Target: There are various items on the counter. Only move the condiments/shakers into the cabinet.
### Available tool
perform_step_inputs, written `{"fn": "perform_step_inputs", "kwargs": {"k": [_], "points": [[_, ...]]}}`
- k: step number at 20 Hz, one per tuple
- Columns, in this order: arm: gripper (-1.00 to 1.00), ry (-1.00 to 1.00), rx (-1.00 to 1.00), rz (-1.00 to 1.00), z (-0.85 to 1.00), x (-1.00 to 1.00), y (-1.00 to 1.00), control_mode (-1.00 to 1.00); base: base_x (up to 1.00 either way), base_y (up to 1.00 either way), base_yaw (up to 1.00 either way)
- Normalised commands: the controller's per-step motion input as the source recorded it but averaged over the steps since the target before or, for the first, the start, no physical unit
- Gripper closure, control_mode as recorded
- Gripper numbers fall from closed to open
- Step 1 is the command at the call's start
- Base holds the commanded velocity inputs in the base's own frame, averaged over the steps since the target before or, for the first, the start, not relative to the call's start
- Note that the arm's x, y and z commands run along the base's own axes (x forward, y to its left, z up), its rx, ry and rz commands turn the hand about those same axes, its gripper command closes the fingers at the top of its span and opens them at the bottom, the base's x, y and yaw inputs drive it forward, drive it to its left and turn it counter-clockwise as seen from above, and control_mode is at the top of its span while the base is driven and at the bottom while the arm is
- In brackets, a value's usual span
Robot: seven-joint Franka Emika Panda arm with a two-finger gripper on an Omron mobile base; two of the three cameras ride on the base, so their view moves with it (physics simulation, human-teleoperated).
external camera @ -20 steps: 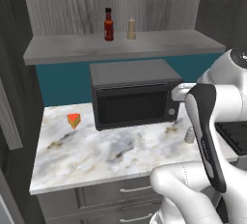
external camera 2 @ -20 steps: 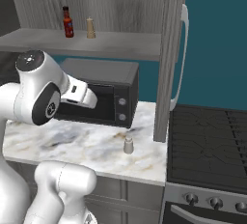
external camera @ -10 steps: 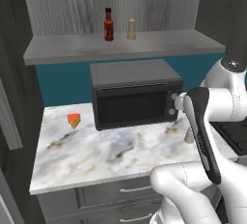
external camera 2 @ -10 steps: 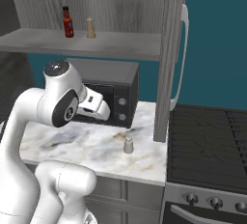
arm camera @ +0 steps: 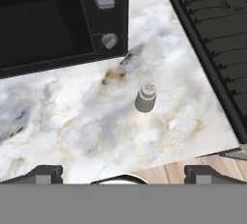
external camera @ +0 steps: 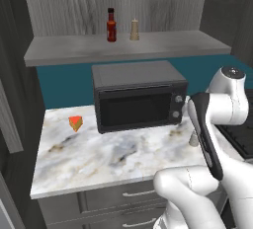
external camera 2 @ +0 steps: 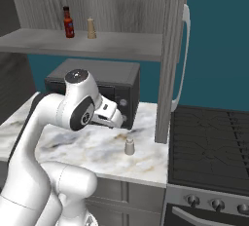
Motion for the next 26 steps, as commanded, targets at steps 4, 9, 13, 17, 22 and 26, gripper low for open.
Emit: {"fn": "perform_step_inputs", "kwargs": {"k": [4,9,13,17,22,26], "points": [[-1.00,0.05,0.00,0.00,-0.33,0.38,-0.29,-1.00,0.00,0.00,0.00],[-1.00,0.04,0.00,0.00,-0.42,0.27,-0.18,-1.00,0.00,0.00,0.00],[-1.00,0.03,0.00,0.00,-0.54,0.25,-0.16,-1.00,0.00,0.00,0.00],[-1.00,0.01,0.00,0.00,-0.48,0.24,-0.09,-1.00,0.00,0.00,0.00],[-1.00,0.00,0.00,0.00,-0.40,0.26,-0.04,-1.00,0.00,0.00,0.00],[-1.00,0.00,0.00,0.00,-0.34,0.13,-0.08,-1.00,0.00,0.00,0.00]]}}
